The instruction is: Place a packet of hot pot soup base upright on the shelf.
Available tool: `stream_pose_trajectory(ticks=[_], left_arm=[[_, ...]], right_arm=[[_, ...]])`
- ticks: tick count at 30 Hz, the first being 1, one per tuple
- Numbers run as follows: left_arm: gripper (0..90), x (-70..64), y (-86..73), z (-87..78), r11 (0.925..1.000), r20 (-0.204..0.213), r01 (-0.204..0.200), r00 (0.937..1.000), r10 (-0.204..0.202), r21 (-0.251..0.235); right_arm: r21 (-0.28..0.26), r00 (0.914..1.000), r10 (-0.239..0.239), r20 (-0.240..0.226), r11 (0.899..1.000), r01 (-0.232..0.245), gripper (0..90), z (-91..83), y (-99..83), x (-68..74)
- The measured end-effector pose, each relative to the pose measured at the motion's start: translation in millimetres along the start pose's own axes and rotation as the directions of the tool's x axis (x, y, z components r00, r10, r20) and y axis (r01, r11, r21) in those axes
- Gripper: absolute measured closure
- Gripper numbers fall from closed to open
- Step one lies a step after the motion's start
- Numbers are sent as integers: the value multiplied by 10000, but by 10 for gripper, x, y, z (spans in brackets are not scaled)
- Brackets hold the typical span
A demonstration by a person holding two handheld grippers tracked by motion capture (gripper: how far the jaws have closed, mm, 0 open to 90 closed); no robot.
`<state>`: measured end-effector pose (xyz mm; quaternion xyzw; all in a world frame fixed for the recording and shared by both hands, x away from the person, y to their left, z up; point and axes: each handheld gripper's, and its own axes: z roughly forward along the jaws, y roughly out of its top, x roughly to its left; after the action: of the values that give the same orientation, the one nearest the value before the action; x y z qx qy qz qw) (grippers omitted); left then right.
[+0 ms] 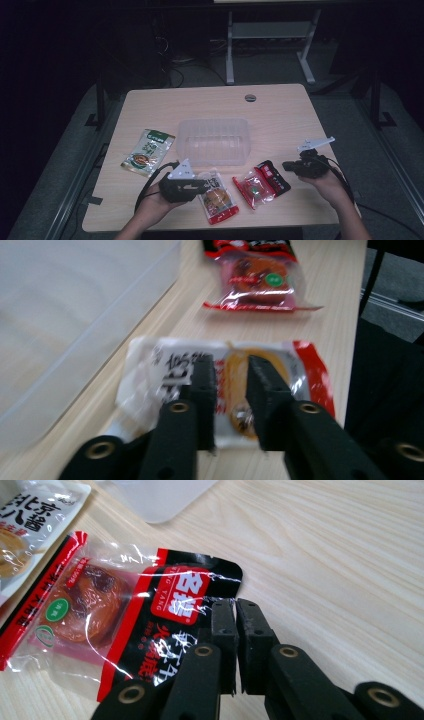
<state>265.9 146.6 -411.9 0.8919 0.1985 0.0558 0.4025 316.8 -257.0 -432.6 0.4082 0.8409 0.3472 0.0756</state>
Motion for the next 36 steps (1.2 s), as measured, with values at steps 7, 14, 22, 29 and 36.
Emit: stream_pose_trajectory(ticks=[7, 14, 22, 29, 36], left_arm=[[896, -19, 222, 231, 9993, 452, -343, 9984, 337, 118], [898, -54, 365, 479, 9983, 743, -538, 9959, 519, 235], [898, -115, 414, 885, 9950, 1070, -743, 9920, 669, 668], [898, -197, 432, 1133, 9888, 1120, -1023, 9896, 901, 1089], [898, -192, 395, 1117, 9837, 1030, -1178, 9892, 1042, 1361]], right_arm=[[-103, 9990, 304, 337, 9995, -301, 828, -94, -8, 18], [-141, 9985, 489, 231, 9987, -486, 794, -64, -107, 48], [-102, 9982, 434, 415, 9990, -430, 630, -46, -167, 22], [-386, 9962, 642, 588, 9973, -620, 539, -84, -208, -16], [-523, 9961, 716, 516, 9963, -689, 464, -87, -211, -4]])
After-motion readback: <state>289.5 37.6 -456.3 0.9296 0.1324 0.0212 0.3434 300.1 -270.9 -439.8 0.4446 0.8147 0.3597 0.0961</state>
